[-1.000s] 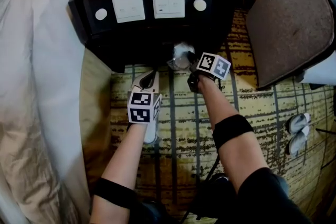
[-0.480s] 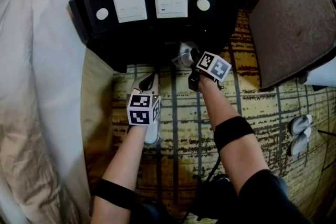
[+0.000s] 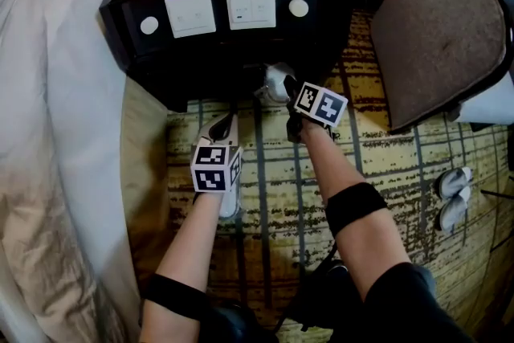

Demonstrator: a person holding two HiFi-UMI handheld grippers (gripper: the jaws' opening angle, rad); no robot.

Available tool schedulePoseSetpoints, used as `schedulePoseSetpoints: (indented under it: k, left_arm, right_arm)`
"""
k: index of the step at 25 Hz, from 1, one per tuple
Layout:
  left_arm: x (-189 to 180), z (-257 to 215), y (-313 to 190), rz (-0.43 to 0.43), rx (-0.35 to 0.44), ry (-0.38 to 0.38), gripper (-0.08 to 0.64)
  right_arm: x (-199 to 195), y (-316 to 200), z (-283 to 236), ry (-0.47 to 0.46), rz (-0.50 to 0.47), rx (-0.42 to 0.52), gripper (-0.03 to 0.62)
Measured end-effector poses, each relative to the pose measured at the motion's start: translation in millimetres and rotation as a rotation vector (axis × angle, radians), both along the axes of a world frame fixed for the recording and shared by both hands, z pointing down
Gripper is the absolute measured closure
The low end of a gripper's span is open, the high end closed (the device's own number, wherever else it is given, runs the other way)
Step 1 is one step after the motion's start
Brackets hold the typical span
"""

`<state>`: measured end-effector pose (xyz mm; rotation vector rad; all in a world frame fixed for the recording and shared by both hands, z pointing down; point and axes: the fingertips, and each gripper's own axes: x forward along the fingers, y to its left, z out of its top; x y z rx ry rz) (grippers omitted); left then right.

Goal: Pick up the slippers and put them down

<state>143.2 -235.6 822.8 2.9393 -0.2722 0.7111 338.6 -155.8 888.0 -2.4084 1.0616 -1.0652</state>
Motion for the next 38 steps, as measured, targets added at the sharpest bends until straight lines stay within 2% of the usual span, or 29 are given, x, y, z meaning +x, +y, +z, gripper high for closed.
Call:
schedulePoseSetpoints:
  k: [4, 6, 10, 12, 16, 21, 27, 32, 38]
  left_arm:
    - [-21, -34, 18, -0.013, -0.050, -0.042, 0.558]
    - [-37, -61, 31, -0.011, -0.073, -0.076, 0.558]
    - [-70, -139, 51, -0.006, -0.098, -0.127, 0.558]
    - [-83, -187, 56, -0.003, -0.101, -0.138, 0.558]
    - [-105, -287, 62, 0.006, -0.092, -0.142, 0.558]
    - [-136, -430, 87, 0.022, -0.096, -0.132, 0.558]
    - [-178, -578, 106, 0.009, -0.086, -0.086, 0.558]
    - [-215, -654, 116, 0.008, -0.058, -0.056, 0.558]
    - [-251, -703, 116, -0.006, -0.036, 0.002, 0.558]
  right_arm:
    - [-27, 26, -28, -0.018, -0.024, -0.067, 0.295]
    - [-48, 40, -54, -0.020, -0.050, -0.097, 0.352]
    - [-89, 68, -129, -0.001, -0.103, -0.147, 0.550]
    - [-105, 77, -177, 0.013, -0.122, -0.150, 0.586]
    - [-132, 91, -283, 0.067, -0.188, -0.174, 0.591]
    - [-173, 112, -443, 0.150, -0.292, -0.180, 0.591]
    - [-219, 147, -595, 0.200, -0.324, -0.175, 0.590]
    - [-251, 182, -682, 0.244, -0.322, -0.154, 0.589]
    - [-284, 214, -741, 0.293, -0.318, -0.142, 0.589]
